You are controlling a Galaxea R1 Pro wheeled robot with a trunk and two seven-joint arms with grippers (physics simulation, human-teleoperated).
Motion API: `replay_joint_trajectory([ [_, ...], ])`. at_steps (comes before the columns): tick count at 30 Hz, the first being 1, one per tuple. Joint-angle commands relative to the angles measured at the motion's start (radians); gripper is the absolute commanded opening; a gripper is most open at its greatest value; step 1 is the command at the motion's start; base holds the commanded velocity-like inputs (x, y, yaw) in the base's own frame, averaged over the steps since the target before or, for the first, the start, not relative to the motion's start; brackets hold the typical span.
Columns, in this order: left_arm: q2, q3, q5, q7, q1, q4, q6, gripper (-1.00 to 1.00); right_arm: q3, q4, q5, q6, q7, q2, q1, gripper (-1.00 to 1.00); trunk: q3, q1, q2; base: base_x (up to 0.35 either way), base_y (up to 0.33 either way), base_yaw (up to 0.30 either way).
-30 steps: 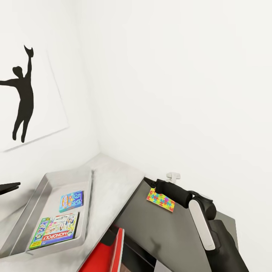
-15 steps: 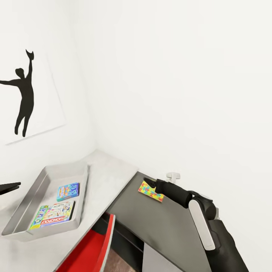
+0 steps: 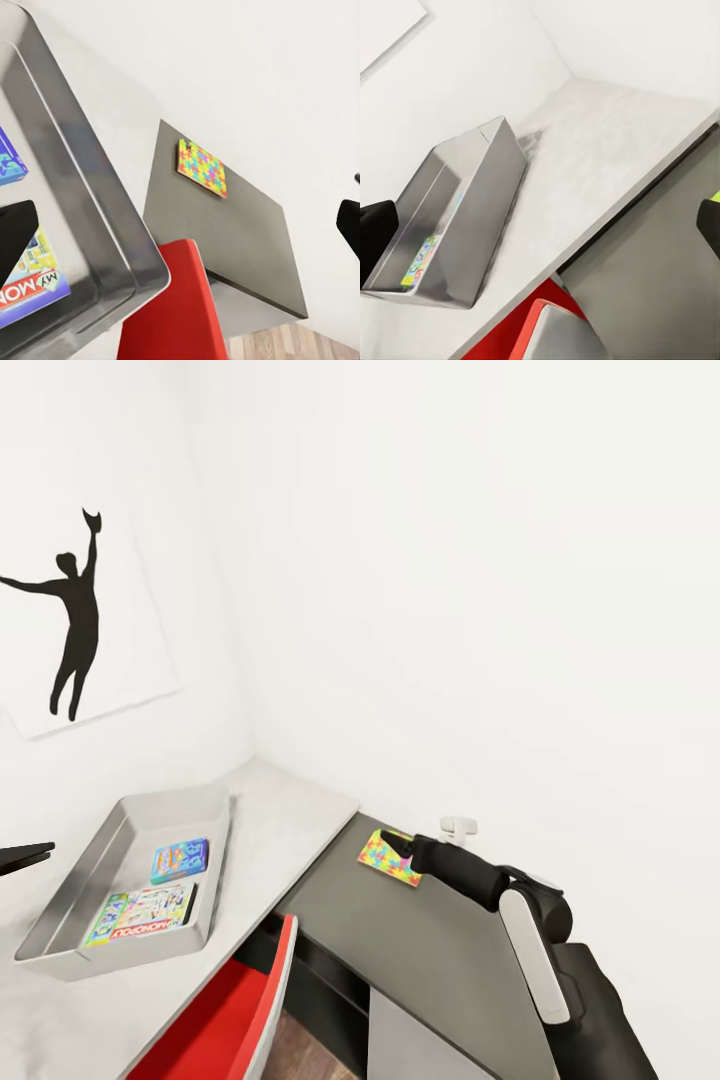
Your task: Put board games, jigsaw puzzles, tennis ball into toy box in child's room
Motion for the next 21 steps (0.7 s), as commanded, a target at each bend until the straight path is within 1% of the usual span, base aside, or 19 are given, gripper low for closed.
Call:
replay_joint_trajectory([
  [1,0.0,0.0,-0.001,-0.004,-0.001,0.0,0.01,1.0,-0.001,-0.001,0.001,0.005,0.003,0.0,0.001,1.0,-0.001,0.001,-0.002,-0.005,-0.002,0.0],
  [6,0.0,0.0,-0.002,-0.004,-0.001,0.0,0.009,1.0,-0.001,-0.005,0.0,-0.008,0.007,0.0,0.014,1.0,0.008,0.001,-0.002,-0.002,-0.001,0.0],
  [9,-0.001,0.0,-0.002,-0.004,-0.001,0.0,0.008,1.0,-0.001,-0.008,0.0,-0.036,0.032,0.0,0.021,1.0,0.013,0.001,-0.002,0.0,0.0,0.0],
  [10,-0.001,0.0,-0.002,-0.004,-0.001,0.0,0.008,1.0,-0.001,-0.008,0.001,-0.044,0.044,0.0,0.024,1.0,0.014,0.001,-0.002,0.0,0.0,0.0],
  [11,-0.001,0.0,-0.002,-0.004,-0.001,0.0,0.007,1.0,-0.002,-0.009,0.001,-0.057,0.071,0.0,0.03,1.0,0.016,0.001,-0.002,0.0,0.0,0.0],
  [13,-0.001,0.0,-0.002,-0.004,-0.001,0.0,0.006,1.0,-0.002,-0.01,0.003,-0.068,0.101,0.0,0.037,1.0,0.019,0.001,-0.002,0.0,0.0,0.0],
  [14,-0.001,0.0,-0.002,-0.004,-0.001,0.0,0.005,1.0,-0.002,-0.011,0.006,-0.075,0.131,0.0,0.041,1.0,0.021,0.001,-0.002,0.0,0.0,0.004],
  [16,-0.001,0.0,-0.002,-0.004,-0.001,0.0,0.004,1.0,-0.003,-0.012,0.01,-0.082,0.165,-0.001,0.045,1.0,0.024,0.001,-0.002,0.0,0.0,0.021],
  [21,-0.001,0.0,-0.002,-0.004,-0.001,0.0,0.004,1.0,-0.003,-0.011,0.015,-0.096,0.191,0.0,0.048,1.0,0.033,0.001,-0.002,0.0,0.0,0.05],
])
